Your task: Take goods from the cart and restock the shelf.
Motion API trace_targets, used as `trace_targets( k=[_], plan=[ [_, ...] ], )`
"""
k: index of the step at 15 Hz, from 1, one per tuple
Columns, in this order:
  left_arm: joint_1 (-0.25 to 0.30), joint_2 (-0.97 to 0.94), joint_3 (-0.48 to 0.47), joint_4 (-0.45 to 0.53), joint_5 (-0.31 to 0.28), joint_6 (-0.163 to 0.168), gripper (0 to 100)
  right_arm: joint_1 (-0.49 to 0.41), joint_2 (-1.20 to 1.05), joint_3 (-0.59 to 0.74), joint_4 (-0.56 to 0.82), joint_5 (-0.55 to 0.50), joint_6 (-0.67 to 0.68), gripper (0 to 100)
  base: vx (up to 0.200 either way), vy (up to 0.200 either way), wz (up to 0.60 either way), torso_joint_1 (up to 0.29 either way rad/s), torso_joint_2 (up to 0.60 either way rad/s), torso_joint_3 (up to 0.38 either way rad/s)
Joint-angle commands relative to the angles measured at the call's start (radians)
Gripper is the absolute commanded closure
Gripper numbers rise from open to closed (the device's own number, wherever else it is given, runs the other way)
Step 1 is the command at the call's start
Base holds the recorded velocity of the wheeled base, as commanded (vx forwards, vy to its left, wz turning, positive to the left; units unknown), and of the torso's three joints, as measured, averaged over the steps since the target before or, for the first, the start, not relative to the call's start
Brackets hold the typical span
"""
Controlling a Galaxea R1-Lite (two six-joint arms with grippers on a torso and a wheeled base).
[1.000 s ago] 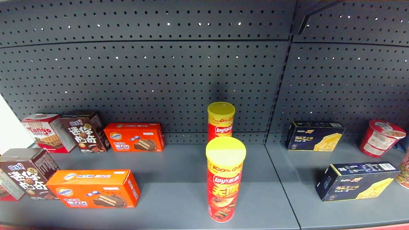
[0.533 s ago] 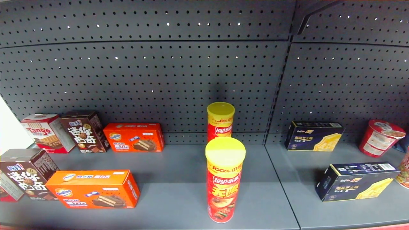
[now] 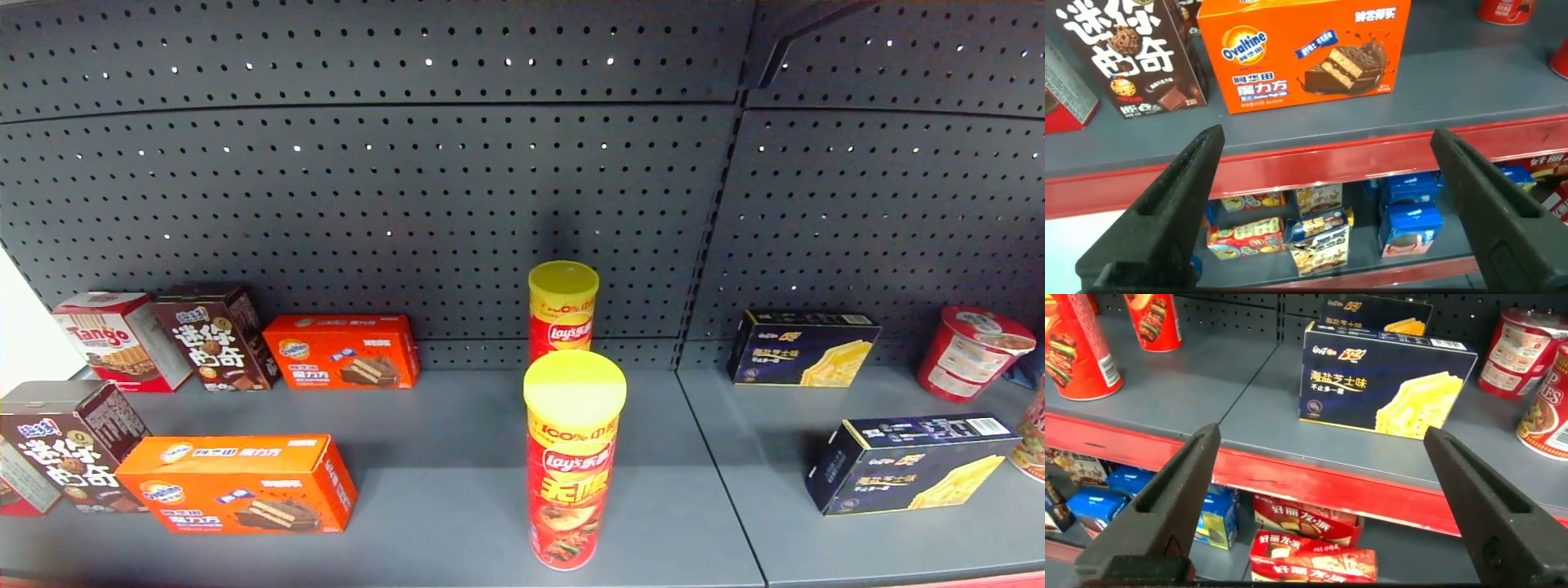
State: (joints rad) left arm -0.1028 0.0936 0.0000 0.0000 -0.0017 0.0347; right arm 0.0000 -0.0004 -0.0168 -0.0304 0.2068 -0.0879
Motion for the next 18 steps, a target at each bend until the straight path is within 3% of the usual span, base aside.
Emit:
trace_targets(
  k=[1,18],
  plan=[
    [0.000,0.001,0.000,0.000,0.000,0.001,0,0.000,0.000,0.000,0.001,0.000,-0.001,0,0.000,0.000,0.00,0.000,0.00,0.000],
    [0.000,0.003,0.000,0.000,0.000,-0.001,0,0.000,0.000,0.000,0.000,0.000,-0.021,0,0.000,0.000,0.07,0.000,0.00,0.001]
  ],
)
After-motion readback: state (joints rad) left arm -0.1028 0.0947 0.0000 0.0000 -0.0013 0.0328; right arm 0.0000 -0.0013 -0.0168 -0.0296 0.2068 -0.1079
